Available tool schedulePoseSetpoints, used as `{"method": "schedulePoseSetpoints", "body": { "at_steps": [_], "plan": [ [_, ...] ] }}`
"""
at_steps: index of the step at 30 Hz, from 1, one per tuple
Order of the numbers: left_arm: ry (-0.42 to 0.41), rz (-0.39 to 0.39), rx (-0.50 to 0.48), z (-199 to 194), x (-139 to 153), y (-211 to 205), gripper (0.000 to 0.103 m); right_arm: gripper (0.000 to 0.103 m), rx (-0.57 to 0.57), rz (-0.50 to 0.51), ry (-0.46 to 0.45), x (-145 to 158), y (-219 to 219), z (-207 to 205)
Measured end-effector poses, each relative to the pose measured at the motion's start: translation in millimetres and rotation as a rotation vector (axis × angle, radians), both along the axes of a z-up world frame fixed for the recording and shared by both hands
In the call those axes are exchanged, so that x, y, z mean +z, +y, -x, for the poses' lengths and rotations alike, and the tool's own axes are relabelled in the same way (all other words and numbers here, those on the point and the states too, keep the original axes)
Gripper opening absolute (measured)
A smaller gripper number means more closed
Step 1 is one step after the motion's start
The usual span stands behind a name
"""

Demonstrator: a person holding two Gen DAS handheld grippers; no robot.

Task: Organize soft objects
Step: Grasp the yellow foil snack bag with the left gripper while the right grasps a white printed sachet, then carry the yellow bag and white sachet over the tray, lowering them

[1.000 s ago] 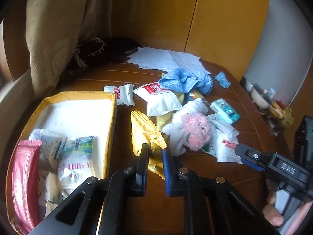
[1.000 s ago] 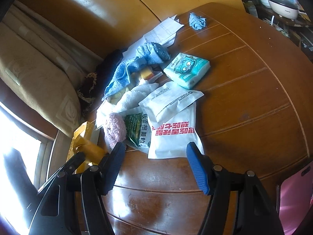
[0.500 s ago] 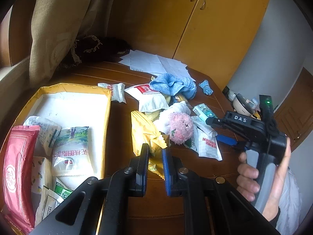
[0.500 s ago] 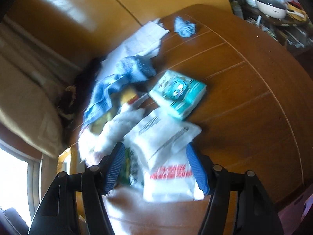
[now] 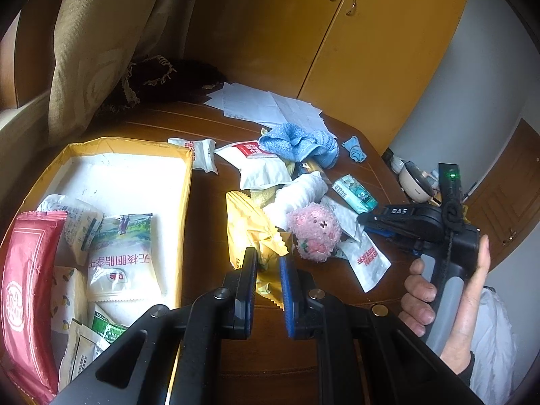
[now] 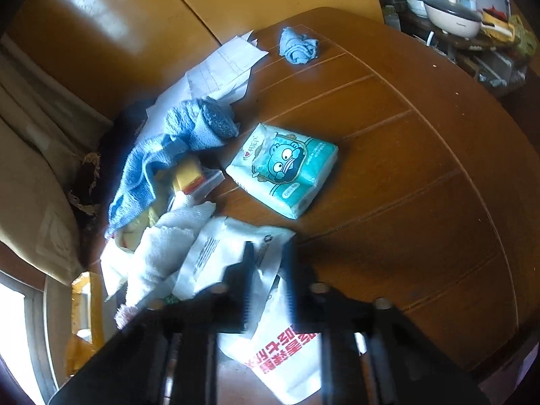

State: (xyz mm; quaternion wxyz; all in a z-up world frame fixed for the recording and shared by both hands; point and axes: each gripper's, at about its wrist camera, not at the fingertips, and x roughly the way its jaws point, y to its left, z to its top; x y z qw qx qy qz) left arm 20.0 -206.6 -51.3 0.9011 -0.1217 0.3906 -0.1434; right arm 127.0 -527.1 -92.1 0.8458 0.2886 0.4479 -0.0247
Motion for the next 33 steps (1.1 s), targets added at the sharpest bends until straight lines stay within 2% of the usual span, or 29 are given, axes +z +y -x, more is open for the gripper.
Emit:
{"method": "schedulePoseSetpoints", "body": {
  "at_steps": [1,2,8,19,26,33],
  "plan": [
    [0.001,0.001,0.004,0.4,0.5,0.3,0.012,0.002,-0.005,-0.004,-0.015,2.7,-0.4,3.6],
    [0.0,0.003,0.005,0.8,1.4,0.3,0.012,0.001,-0.005,-0.009,-0.032,6.0,-1.0,8.1],
    [-0.015,-0.005,0.008,8.0,6.3,-3.8,0.012,0.0,0.016,-0.069,-0.17,28.5,-6.9,35.1],
    [-0.027,-0.027,0.01,22.1,17.1,-15.1,0.012,0.0,0.113,-0.044,-0.363,76.1,11.4,95.8],
    [-0.047,-0.014,0.011,32.4,25.7,-15.6,0.012,0.0,0.151,-0.075,-0.381,82.0,10.5,108.2],
    [-0.053,-0.007,0.028,35.9,29.2,-7.2,0.012,0.0,0.243,-0.105,-0.402,87.6,34.8,117.1]
  ]
}}
